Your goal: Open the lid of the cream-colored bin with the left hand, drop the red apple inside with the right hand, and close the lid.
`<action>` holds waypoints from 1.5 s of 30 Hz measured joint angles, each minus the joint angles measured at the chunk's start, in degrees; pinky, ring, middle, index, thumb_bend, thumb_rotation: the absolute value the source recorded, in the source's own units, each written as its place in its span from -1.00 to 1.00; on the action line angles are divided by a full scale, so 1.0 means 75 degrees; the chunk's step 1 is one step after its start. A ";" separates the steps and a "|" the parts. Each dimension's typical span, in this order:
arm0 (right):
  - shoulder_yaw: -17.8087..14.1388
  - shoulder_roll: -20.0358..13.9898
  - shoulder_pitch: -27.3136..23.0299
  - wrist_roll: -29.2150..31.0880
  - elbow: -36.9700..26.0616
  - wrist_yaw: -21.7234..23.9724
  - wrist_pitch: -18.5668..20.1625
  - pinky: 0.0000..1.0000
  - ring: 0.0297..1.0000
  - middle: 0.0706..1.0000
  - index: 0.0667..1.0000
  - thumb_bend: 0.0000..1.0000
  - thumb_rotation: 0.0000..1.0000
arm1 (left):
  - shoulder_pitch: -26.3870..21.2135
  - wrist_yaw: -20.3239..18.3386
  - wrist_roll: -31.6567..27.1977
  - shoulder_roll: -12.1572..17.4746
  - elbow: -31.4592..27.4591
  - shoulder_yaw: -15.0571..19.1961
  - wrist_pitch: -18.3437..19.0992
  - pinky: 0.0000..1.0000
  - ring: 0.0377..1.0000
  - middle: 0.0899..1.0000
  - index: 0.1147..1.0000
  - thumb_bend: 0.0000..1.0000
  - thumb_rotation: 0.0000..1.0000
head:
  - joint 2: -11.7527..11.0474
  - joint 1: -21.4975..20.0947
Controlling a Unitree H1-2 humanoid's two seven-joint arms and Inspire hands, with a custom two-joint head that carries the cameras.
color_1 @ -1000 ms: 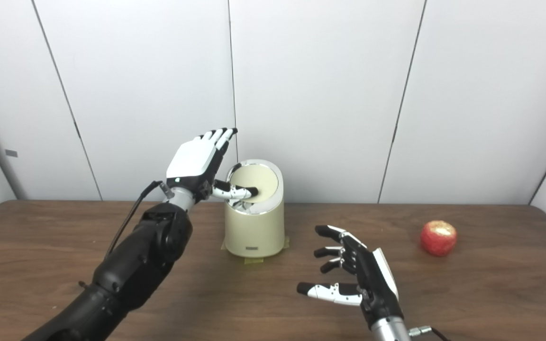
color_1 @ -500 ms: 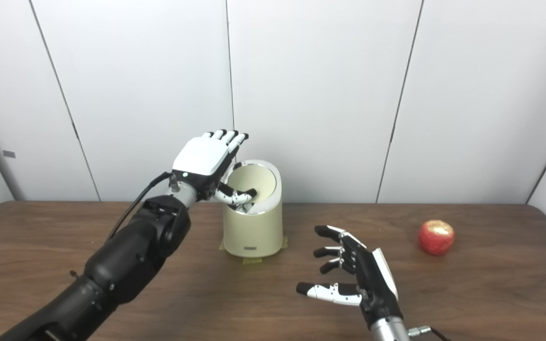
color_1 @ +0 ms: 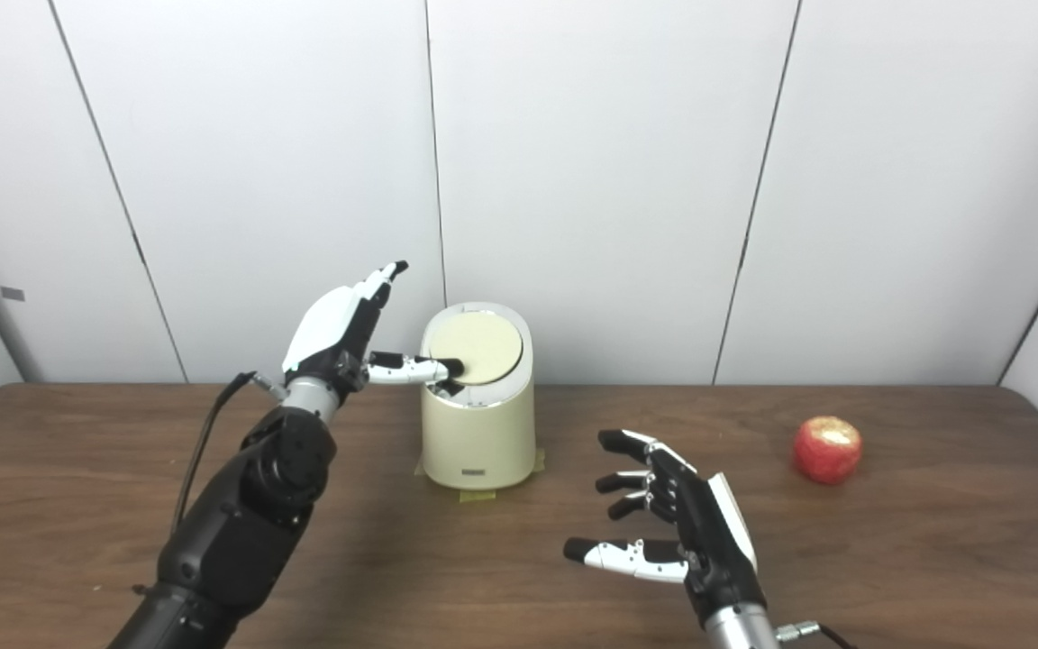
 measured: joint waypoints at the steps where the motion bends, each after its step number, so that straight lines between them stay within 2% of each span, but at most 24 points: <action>1: 0.0003 0.0002 -0.0002 -0.0004 0.0000 0.0000 0.0001 -0.01 0.25 0.57 0.44 0.38 -0.79 | 0.0063 -0.0064 -0.0339 -0.0049 -0.0168 0.0211 0.0020 0.77 1.00 1.00 1.00 0.76 -0.17 | 0.0000 0.0000; 3: 0.0006 0.0015 -0.0001 -0.0003 0.0001 -0.0001 0.0009 -0.02 0.25 0.57 0.44 0.37 -0.80 | 0.0310 -0.0301 -0.1097 -0.0177 -0.0806 0.0679 0.0236 0.86 1.00 1.00 1.00 0.63 -0.15 | 0.0000 0.0000; 4: 0.0006 0.0021 -0.0002 -0.0001 -0.0002 0.0000 0.0011 -0.02 0.25 0.58 0.44 0.37 -0.81 | 0.0508 -0.0482 -0.1562 -0.0281 -0.1317 0.0964 0.0507 0.87 1.00 1.00 1.00 0.61 -0.16 | 0.0000 0.0000; 7: 0.0002 0.0021 -0.0005 0.0001 -0.0002 -0.0001 0.0011 -0.01 0.25 0.58 0.44 0.36 -0.80 | 0.1185 -0.0774 -0.2330 -0.0430 -0.2326 0.1298 0.0946 0.70 0.91 0.96 1.00 0.52 -0.19 | 0.0012 0.0035; 8: -0.0001 0.0019 -0.0004 0.0004 0.0001 -0.0001 0.0010 0.00 0.25 0.57 0.43 0.37 -0.80 | 0.1433 -0.0842 -0.2559 -0.0439 -0.2531 0.1356 0.0996 0.73 0.92 0.95 0.96 0.53 -0.23 | 0.0012 0.0024; 10: -0.0015 0.0015 -0.0002 0.0014 0.0003 -0.0001 0.0007 -0.01 0.25 0.56 0.43 0.37 -0.80 | 0.1960 -0.0934 -0.2988 -0.0500 -0.2832 0.1573 0.1020 0.63 0.83 0.86 0.86 0.55 -0.29 | 0.0012 0.0023; 13: -0.0029 0.0010 -0.0005 0.0022 0.0009 -0.0002 0.0003 0.00 0.25 0.55 0.43 0.37 -0.82 | 0.2728 -0.0931 -0.3435 -0.0571 -0.3058 0.1827 0.1006 0.66 0.76 0.76 0.79 0.53 -0.38 | 0.0023 0.0058; 16: -0.0046 0.0007 -0.0005 0.0022 0.0011 -0.0003 0.0003 -0.01 0.24 0.56 0.44 0.37 -0.83 | 0.3458 -0.1003 -0.3764 -0.0585 -0.3340 0.1876 0.0871 0.47 0.66 0.71 0.78 0.46 -0.43 | 0.0000 0.0000; 19: -0.0079 0.0012 -0.0005 0.0064 0.0009 -0.0002 0.0004 0.02 0.26 0.57 0.47 0.40 -0.86 | 0.3979 -0.1132 -0.3868 -0.0513 -0.3451 0.1750 0.0502 0.29 0.52 0.61 0.73 0.38 -0.50 | -0.0023 -0.0152; 22: -0.0171 0.0003 -0.0011 0.0129 0.0009 -0.0004 0.0002 0.01 0.26 0.55 0.51 0.43 -0.85 | 0.4272 -0.1234 -0.3850 -0.0375 -0.3490 0.1546 0.0041 0.23 0.48 0.59 0.66 0.39 -0.53 | -0.0035 -0.0316; 26: -0.0255 -0.0096 -0.0048 -0.0020 -0.0024 -0.0029 0.0050 0.03 0.27 0.56 0.53 0.48 -0.79 | 0.4372 -0.1244 -0.3851 -0.0326 -0.3512 0.1480 -0.0263 0.15 0.41 0.53 0.59 0.44 -0.49 | -0.0059 -0.0527; 30: -0.0384 -0.0355 -0.0195 -0.0311 -0.0370 -0.0026 0.0548 0.04 0.28 0.60 0.56 0.54 -0.70 | 0.4461 -0.1272 -0.3884 -0.0290 -0.3574 0.1458 -0.0331 0.17 0.42 0.52 0.58 0.37 -0.57 | -0.0199 -0.1323; 34: -0.0459 -0.1017 -0.0466 -0.0713 -0.0531 0.0043 0.1016 0.11 0.35 0.65 0.62 0.54 -0.62 | 0.4528 -0.1325 -0.3950 -0.0159 -0.3574 0.1490 -0.0331 0.19 0.45 0.55 0.59 0.30 -0.63 | -0.0211 -0.1605; 37: -0.0499 -0.1462 -0.0594 -0.1074 -0.0588 0.0096 0.1475 0.09 0.36 0.64 0.61 0.61 -0.57 | 0.4530 -0.1399 -0.4017 -0.0030 -0.3574 0.1565 -0.0332 0.20 0.46 0.56 0.60 0.26 -0.64 | -0.0304 -0.1956; 40: -0.0535 -0.1883 -0.0676 -0.1428 -0.0580 0.0203 0.1982 0.31 0.54 0.72 0.64 0.64 -0.51 | 0.4530 -0.1432 -0.4102 0.0029 -0.3574 0.1607 -0.0332 0.21 0.46 0.56 0.61 0.24 -0.67 | -0.0398 -0.2262; 41: -0.0567 -0.2048 -0.0737 -0.1536 -0.0578 0.0275 0.2199 0.32 0.56 0.73 0.65 0.63 -0.51 | 0.4530 -0.1438 -0.4138 0.0043 -0.3574 0.1611 -0.0331 0.21 0.45 0.56 0.61 0.22 -0.69 | -0.0445 -0.2389; 45: -0.0722 -0.2644 -0.1178 -0.2015 -0.0597 0.0500 0.3211 0.22 0.55 0.77 0.61 0.62 -0.78 | 0.4529 -0.1496 -0.4191 0.0128 -0.3574 0.1621 -0.0330 0.20 0.46 0.59 0.63 0.13 -0.84 | -0.0516 -0.2624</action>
